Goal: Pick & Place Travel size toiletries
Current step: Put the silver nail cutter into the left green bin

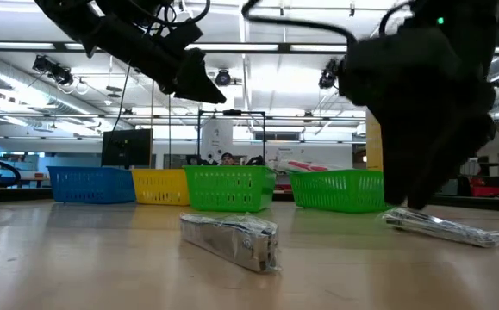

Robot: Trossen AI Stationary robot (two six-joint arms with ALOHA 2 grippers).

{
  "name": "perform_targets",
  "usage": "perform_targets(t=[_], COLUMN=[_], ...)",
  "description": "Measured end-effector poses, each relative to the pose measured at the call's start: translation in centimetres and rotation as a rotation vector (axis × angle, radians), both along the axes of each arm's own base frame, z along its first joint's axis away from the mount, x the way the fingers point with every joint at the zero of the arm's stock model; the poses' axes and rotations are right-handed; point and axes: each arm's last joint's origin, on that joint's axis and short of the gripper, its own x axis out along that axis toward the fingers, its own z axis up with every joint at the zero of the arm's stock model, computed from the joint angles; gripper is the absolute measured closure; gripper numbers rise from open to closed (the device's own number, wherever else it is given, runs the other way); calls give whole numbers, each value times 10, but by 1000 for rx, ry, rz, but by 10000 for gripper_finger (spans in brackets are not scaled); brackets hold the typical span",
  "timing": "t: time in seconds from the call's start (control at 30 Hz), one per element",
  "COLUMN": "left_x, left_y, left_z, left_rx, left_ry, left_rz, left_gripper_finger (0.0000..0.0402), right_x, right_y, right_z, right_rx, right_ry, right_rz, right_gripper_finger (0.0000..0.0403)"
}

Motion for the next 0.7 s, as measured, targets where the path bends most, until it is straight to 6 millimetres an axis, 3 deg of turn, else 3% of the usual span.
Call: perform_targets(t=[0.23,0.37,0.7], left_x=[0,0,-1], left_y=[0,1,5], left_z=[1,1,1], left_rx=[17,18,17], left_ry=[3,3,1], left_rz=[-7,-5,13], left_gripper_finger=[216,216,216], right_x=[4,3,1], right_y=[3,3,2], right_z=[-28,-32,-32], right_rx=[-35,-75,-77], right_ry=[66,56,67], right_rz=[-11,-35,-67], right_gripper_finger=[178,187,297])
